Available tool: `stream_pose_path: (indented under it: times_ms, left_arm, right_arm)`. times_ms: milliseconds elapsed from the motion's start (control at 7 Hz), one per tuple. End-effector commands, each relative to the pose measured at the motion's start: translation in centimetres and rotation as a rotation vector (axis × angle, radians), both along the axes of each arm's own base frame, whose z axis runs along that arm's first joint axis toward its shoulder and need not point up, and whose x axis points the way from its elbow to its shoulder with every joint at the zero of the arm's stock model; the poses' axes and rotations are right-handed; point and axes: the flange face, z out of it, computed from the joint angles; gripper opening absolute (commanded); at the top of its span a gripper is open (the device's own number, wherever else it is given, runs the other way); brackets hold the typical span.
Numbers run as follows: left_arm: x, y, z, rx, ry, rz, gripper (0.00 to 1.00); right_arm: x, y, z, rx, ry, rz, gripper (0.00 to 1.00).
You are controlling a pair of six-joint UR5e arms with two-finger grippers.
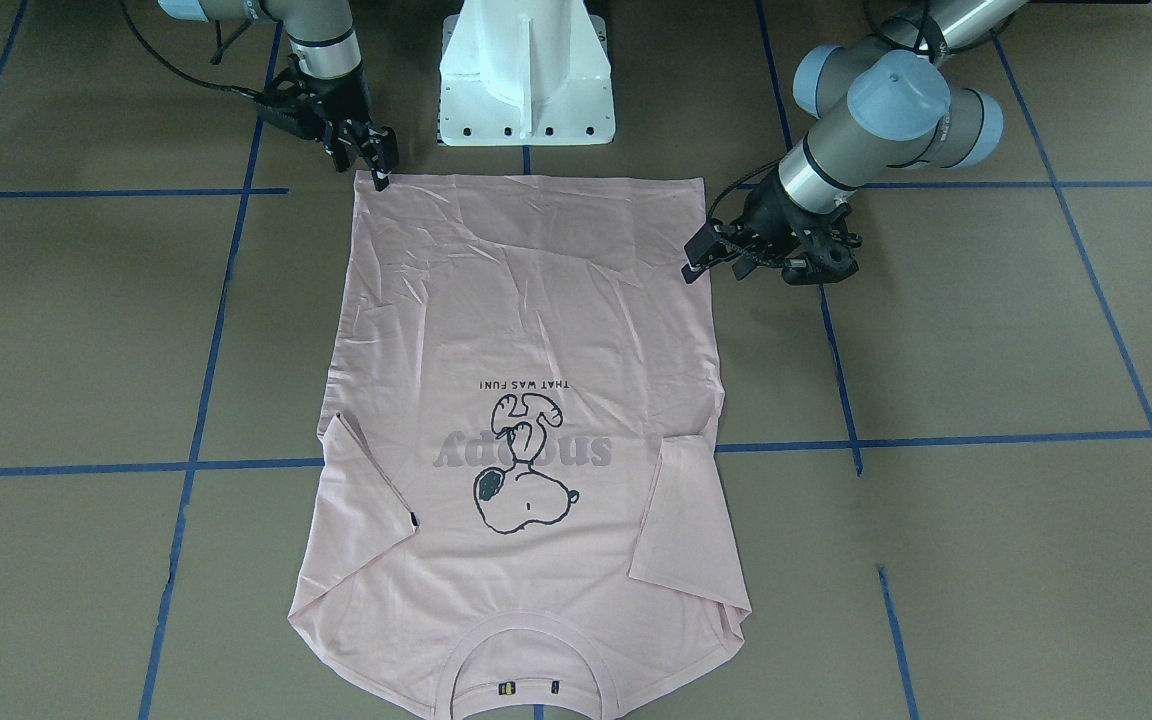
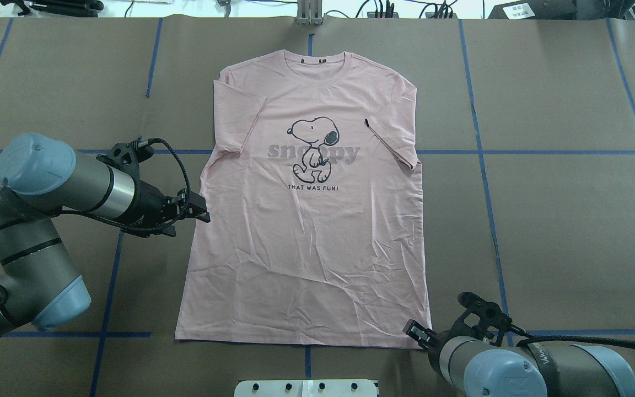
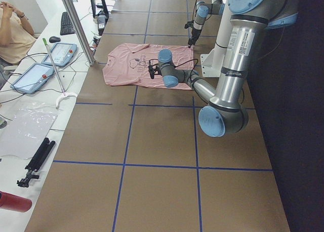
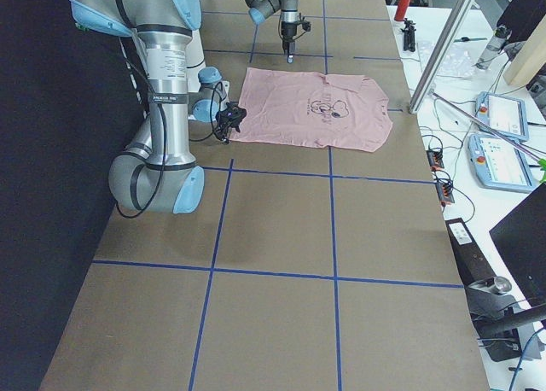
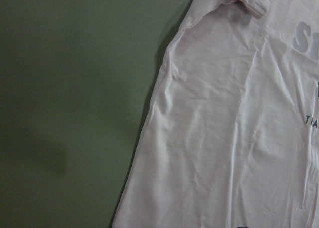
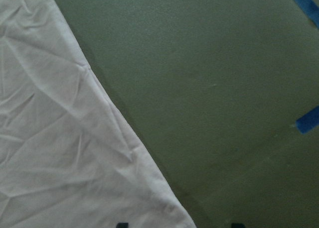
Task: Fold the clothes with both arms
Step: 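Lower both grippers to the hem corners nearest the robot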
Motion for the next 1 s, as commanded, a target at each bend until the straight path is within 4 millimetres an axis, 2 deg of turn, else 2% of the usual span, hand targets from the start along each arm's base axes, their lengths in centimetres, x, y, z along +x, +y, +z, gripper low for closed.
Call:
stream_pose_path:
  times_ms: [0, 143, 571, 714, 857]
  left_arm:
    - [0.0, 0.0, 0.0, 0.0, -0.001, -0.001, 0.85]
    - [-0.1, 0.0, 0.0, 0.001, 0.0, -0.001, 0.85]
    - [-0.3, 0.2, -0.6, 0.007, 0.01, -0.002, 0.88]
    - [-0.7, 0.3, -1.5, 0.024, 0.019, -0.03, 0.91]
    - [-1.2, 1.1, -3.6, 0.059, 0.037, -0.069, 0.91]
  right_arm:
    - [0.0, 0.0, 0.1, -0.002, 0.002, 0.001, 0.07]
    - [0.0, 0.0, 0.1, -0.003, 0.002, -0.002, 0.0]
    - [0.1, -0.1, -1.3, -0.002, -0.028, -0.003, 0.0]
    - [1.0, -0.4, -2.7, 0.0, -0.059, 0.0, 0.0]
    - [2.3, -0.7, -3.9, -0.003, -0.086, 0.009, 0.0]
